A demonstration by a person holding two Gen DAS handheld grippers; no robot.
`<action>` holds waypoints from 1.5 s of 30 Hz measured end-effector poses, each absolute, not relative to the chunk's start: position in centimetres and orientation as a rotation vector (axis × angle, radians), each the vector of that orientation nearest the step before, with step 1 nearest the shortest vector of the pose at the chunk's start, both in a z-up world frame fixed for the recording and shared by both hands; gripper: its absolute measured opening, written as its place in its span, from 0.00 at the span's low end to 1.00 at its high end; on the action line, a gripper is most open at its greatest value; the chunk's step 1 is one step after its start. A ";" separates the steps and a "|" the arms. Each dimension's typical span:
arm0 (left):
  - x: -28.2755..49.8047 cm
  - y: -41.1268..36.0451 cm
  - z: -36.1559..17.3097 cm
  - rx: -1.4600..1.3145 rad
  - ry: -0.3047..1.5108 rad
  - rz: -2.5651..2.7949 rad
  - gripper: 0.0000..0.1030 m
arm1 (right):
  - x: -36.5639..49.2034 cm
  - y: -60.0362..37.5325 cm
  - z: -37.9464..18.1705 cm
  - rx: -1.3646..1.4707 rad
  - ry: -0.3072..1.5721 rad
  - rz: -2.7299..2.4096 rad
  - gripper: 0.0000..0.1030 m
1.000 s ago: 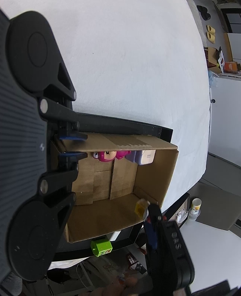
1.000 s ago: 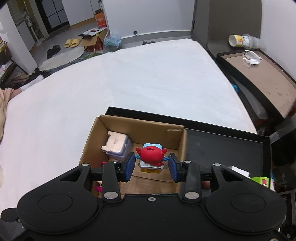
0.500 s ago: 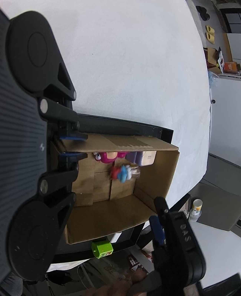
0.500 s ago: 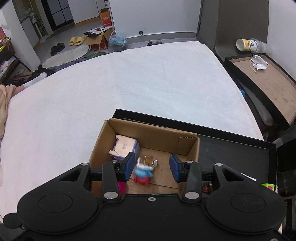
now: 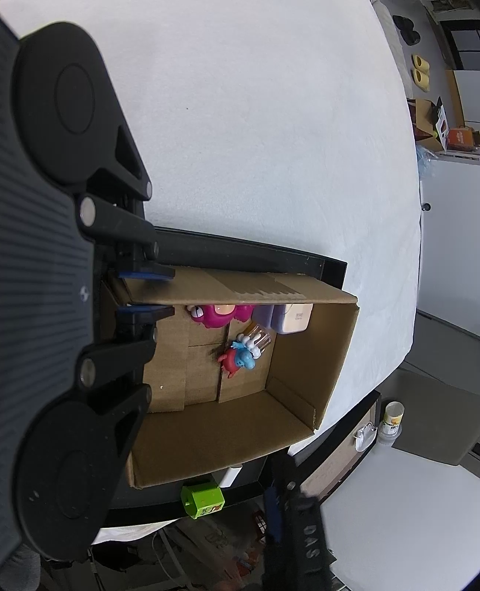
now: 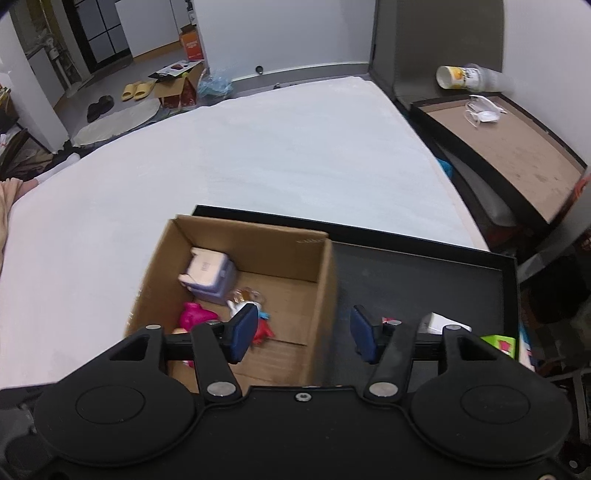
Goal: Organize rigid objects
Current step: 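Move the right tool back to the green cup-shaped box on the tray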
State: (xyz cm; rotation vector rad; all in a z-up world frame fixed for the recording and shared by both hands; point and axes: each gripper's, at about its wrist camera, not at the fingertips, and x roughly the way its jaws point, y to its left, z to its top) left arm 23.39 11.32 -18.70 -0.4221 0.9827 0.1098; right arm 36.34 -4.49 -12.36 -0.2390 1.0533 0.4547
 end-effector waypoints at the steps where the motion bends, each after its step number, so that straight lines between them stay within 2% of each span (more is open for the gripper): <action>1: 23.4 11.3 -18.7 -0.420 0.983 0.111 0.12 | 36.4 -4.9 -12.4 -0.236 1.055 0.451 0.54; 6: 23.4 11.1 -18.7 -0.412 0.985 0.117 0.12 | 36.6 -7.0 -12.7 -0.220 1.061 0.431 0.54; 14: 23.6 10.7 -18.6 -0.395 0.991 0.132 0.12 | 37.1 -10.0 -13.3 -0.210 1.062 0.398 0.62; 19: 23.7 10.4 -18.6 -0.382 0.994 0.143 0.12 | 38.0 -12.0 -13.3 -0.196 1.057 0.375 0.78; 21: 23.7 10.3 -18.6 -0.375 0.995 0.146 0.12 | 38.3 -12.7 -13.4 -0.197 1.055 0.362 0.81; 45: 23.9 9.9 -18.6 -0.341 1.007 0.172 0.12 | 42.6 -19.6 -17.4 -0.168 1.135 0.219 0.78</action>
